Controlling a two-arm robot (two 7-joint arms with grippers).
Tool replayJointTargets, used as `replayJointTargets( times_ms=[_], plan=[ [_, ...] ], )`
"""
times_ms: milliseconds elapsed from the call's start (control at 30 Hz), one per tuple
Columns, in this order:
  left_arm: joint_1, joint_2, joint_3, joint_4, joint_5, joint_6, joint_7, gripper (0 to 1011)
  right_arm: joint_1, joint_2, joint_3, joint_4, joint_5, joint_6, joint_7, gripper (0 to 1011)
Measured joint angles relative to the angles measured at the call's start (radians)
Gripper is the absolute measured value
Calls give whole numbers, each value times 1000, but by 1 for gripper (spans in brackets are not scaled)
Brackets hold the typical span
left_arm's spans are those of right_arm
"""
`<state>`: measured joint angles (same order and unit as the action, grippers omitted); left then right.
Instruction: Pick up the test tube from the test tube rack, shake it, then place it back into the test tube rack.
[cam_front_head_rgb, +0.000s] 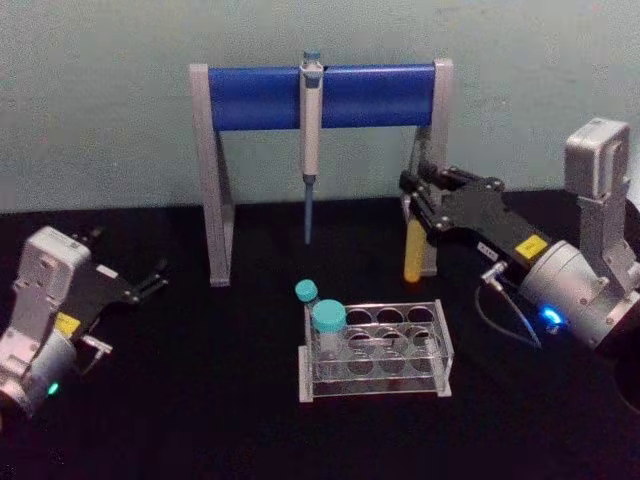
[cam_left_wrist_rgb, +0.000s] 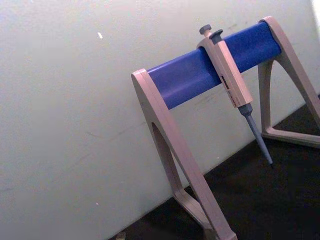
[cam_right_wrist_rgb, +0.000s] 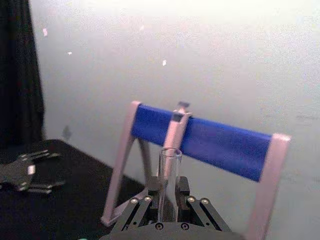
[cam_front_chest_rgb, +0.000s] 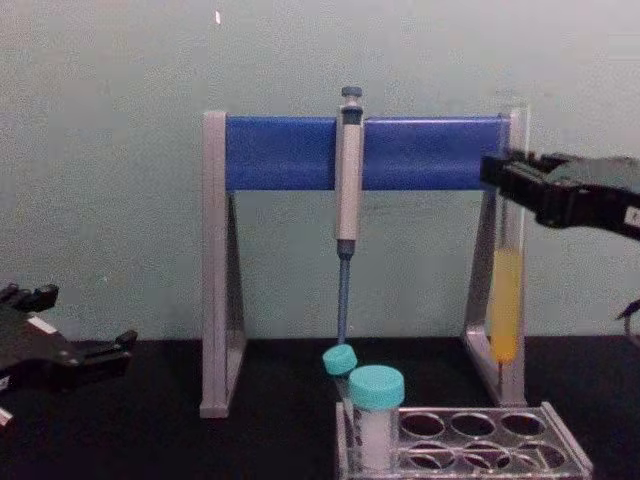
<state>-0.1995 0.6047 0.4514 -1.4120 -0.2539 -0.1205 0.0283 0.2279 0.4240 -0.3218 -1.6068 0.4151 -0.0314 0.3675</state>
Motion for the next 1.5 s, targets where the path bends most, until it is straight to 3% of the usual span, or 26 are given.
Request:
replayJointTargets(
  times_ms=[467, 667, 833, 1033, 1100, 1167, 1233, 1333, 1367, 1500],
  plan=[
    [0, 0, 0, 0, 0, 0, 0, 1001, 9, -51, 38, 30, -46, -30, -25, 232],
    [0, 0, 0, 0, 0, 0, 0, 1001, 38, -71, 27, 60, -50, -42, 11, 232],
    [0, 0, 0, 0, 0, 0, 0, 1001, 55, -72, 17, 76, -1, -44, 80, 232],
    [0, 0, 0, 0, 0, 0, 0, 1001, 65, -30, -4, 71, 101, 9, 207, 232],
    [0, 0, 0, 0, 0, 0, 0, 1001, 56, 1, -7, 53, 152, 44, 261, 232],
    [0, 0, 0, 0, 0, 0, 0, 1001, 53, 9, -7, 48, 165, 54, 274, 232],
    [0, 0, 0, 0, 0, 0, 0, 1001, 32, 51, 0, 17, 204, 91, 304, 232],
    [0, 0, 0, 0, 0, 0, 0, 1001, 5, 98, 14, -25, 216, 121, 298, 232],
    [0, 0, 0, 0, 0, 0, 0, 1001, 5, 98, 14, -25, 216, 121, 298, 232],
    [0, 0, 0, 0, 0, 0, 0, 1001, -33, 166, 34, -92, 194, 159, 233, 232]
  ],
)
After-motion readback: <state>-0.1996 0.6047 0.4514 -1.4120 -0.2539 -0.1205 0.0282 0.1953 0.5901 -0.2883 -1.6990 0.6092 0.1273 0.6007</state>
